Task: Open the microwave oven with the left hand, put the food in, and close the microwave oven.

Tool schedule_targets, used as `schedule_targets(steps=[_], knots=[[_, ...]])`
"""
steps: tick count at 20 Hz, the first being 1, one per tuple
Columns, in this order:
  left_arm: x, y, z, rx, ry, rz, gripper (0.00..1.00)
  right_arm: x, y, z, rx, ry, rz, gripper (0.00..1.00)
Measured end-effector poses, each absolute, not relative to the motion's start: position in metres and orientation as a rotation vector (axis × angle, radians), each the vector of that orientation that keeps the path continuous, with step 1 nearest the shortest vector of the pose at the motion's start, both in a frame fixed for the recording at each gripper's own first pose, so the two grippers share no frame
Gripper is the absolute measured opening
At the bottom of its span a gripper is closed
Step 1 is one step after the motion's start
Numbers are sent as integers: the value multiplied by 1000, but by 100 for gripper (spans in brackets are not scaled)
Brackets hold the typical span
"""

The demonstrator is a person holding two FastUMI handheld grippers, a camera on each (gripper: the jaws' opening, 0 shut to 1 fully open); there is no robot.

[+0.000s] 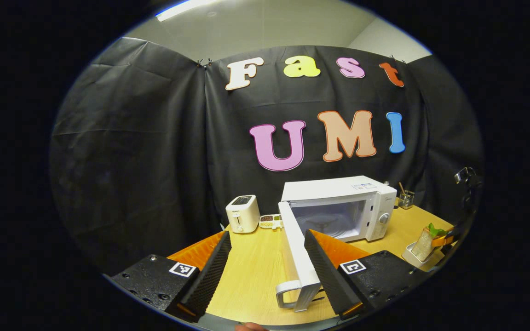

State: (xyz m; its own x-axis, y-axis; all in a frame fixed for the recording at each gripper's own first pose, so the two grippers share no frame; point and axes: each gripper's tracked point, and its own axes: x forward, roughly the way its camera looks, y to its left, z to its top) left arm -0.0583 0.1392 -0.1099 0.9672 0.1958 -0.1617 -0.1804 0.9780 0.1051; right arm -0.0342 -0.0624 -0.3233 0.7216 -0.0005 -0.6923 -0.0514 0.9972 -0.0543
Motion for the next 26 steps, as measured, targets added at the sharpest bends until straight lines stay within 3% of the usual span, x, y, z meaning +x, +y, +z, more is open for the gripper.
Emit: schedule_targets(steps=[3,4,6,7,9,18,26], knots=[[-52,140,-103,68,150,191,98,-27,-56,-310,27,755,27,29],[-52,139,-101,62,142,188,98,-24,-54,-306,57,755,27,35],[-50,141,-99,58,132,183,98,-16,-42,-299,105,749,40,35],[-51,142,-97,59,127,179,98,-13,-33,-295,136,747,52,29],[-52,145,-95,59,122,183,98,-4,-11,-287,201,746,91,35],[-59,156,-90,43,102,220,97,60,101,-276,582,749,185,35],[-66,164,-98,33,124,246,98,108,167,-301,1036,763,36,34]])
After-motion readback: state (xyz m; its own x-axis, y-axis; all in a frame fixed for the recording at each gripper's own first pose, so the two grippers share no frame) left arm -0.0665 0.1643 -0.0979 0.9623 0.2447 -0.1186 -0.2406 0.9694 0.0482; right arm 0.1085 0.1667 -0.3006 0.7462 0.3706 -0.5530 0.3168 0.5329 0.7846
